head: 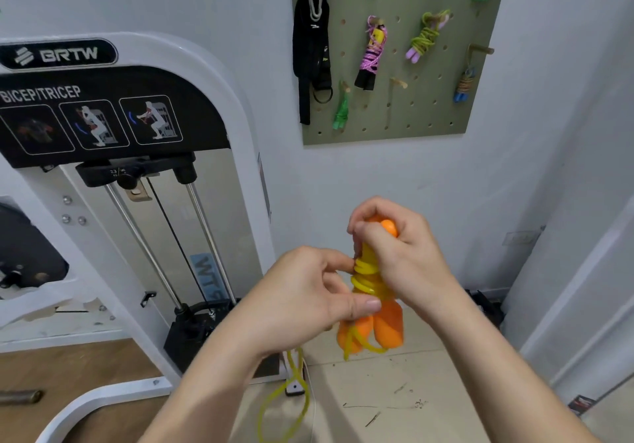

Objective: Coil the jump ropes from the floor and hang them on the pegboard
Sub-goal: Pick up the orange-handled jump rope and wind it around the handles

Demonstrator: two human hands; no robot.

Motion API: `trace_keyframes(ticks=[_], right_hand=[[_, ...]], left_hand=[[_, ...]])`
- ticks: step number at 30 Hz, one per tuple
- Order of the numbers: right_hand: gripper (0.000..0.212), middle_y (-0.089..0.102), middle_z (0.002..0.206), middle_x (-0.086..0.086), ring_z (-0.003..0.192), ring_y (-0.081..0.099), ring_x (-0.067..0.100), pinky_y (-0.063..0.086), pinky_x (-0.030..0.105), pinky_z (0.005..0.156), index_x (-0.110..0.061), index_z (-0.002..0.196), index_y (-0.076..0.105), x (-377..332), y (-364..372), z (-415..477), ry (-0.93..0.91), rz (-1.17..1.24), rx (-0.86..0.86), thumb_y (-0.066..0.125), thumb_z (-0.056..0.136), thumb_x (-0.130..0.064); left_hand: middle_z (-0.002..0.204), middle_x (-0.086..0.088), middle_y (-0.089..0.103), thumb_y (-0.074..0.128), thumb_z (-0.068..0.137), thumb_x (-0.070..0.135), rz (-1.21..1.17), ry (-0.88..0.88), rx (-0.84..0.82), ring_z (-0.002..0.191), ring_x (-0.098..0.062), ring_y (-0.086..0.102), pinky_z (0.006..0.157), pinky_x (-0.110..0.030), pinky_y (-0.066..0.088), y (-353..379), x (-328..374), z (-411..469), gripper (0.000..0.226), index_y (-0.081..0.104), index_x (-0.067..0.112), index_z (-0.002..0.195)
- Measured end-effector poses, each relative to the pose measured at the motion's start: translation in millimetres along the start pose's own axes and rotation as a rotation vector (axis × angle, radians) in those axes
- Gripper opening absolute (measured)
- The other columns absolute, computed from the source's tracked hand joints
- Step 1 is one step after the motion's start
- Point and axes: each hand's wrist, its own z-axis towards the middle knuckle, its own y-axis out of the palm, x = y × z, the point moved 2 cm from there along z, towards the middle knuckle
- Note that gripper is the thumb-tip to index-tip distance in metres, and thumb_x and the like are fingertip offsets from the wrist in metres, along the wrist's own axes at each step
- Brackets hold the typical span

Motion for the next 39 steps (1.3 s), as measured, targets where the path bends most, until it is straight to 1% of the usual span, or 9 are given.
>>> trace_keyframes(ticks=[4,10,16,20,23,28,31,35,39], right_hand=[[0.014,0.052,0.056,0.01,0.054,0.051,0.021,0.043,0.028,0.05,-0.014,0.062,0.058,-10,-12,3,0.007,0.245,-0.115,0.047,0.065,-0.005],[0.014,0.046,0.058,0.017,0.057,0.046,0.027,0.043,0.033,0.053,-0.007,0.064,0.052,-17,-15,4,0.075,0.652,-0.269,0.042,0.061,0.003],[0.014,0.05,0.061,0.013,0.057,0.053,0.025,0.047,0.033,0.059,-0.004,0.074,0.051,-18,-1,0,0.039,1.106,-0.512,0.058,0.063,-0.008],[0.019,0.057,0.063,0.017,0.062,0.059,0.031,0.051,0.034,0.061,-0.006,0.089,0.065,-18,-7,-2,0.037,0.858,-0.406,0.053,0.076,-0.013],[0.034,0.07,0.082,0.017,0.078,0.067,0.033,0.055,0.038,0.071,-0.016,0.108,0.069,-15,-19,4,0.018,0.478,-0.14,0.043,0.091,-0.028],[0.046,0.065,0.087,-0.024,0.079,0.06,-0.011,0.047,0.018,0.072,-0.038,0.119,0.058,-12,-27,-4,0.091,0.069,0.215,0.054,0.082,-0.065],[0.074,0.061,0.115,-0.012,0.085,0.061,-0.012,0.047,0.026,0.076,-0.05,0.13,0.04,-7,-21,-21,0.206,0.137,0.231,0.058,0.064,-0.078],[0.08,0.065,0.11,0.0,0.096,0.068,0.013,0.052,0.045,0.088,-0.058,0.123,0.038,0,-7,-31,0.208,0.257,0.374,0.074,0.053,-0.072],[0.029,0.058,0.064,0.003,0.062,0.06,0.022,0.051,0.04,0.064,-0.025,0.096,0.056,7,-6,-27,0.247,0.417,0.474,0.078,0.077,-0.022]], left_hand=[[0.053,0.001,0.062,0.076,0.06,0.048,-0.02,-0.007,-0.013,0.048,-0.007,0.05,0.056,-0.02,0.04,-7,0,-1,0.055,0.068,0.028,0.111],[0.064,-0.005,0.067,0.09,0.051,0.031,-0.356,0.133,0.092,0.06,-0.015,0.059,0.061,-0.023,0.048,-7,-10,9,0.032,0.075,0.016,0.075],[0.072,-0.028,0.048,0.085,0.036,0.067,-0.613,0.114,-0.085,0.07,-0.033,0.043,0.061,-0.044,0.036,20,-24,22,0.097,0.059,-0.01,0.089],[0.082,-0.038,0.053,0.08,0.047,0.07,-0.653,0.113,-0.195,0.072,-0.041,0.044,0.055,-0.039,0.028,31,-26,18,0.107,0.05,-0.022,0.095],[0.079,-0.02,0.068,0.079,0.046,0.071,-0.647,0.097,-0.054,0.073,-0.03,0.062,0.066,-0.031,0.049,28,-24,16,0.082,0.07,-0.004,0.08],[0.066,-0.006,0.069,0.074,0.05,0.064,-0.157,0.109,0.383,0.062,-0.024,0.062,0.062,-0.043,0.055,18,-15,11,0.049,0.076,0.021,0.074],[0.056,0.0,0.057,0.065,0.055,0.069,0.237,0.176,0.627,0.054,-0.018,0.053,0.049,-0.037,0.046,21,-9,6,0.05,0.067,0.02,0.061],[0.053,0.002,0.047,0.051,0.058,0.049,0.67,0.358,0.727,0.042,-0.023,0.048,0.038,-0.025,0.032,39,5,3,0.031,0.051,0.018,0.054],[0.053,0.003,0.044,0.049,0.06,0.047,0.808,0.428,0.662,0.04,-0.02,0.045,0.042,-0.021,0.019,45,8,5,0.029,0.047,0.019,0.056]])
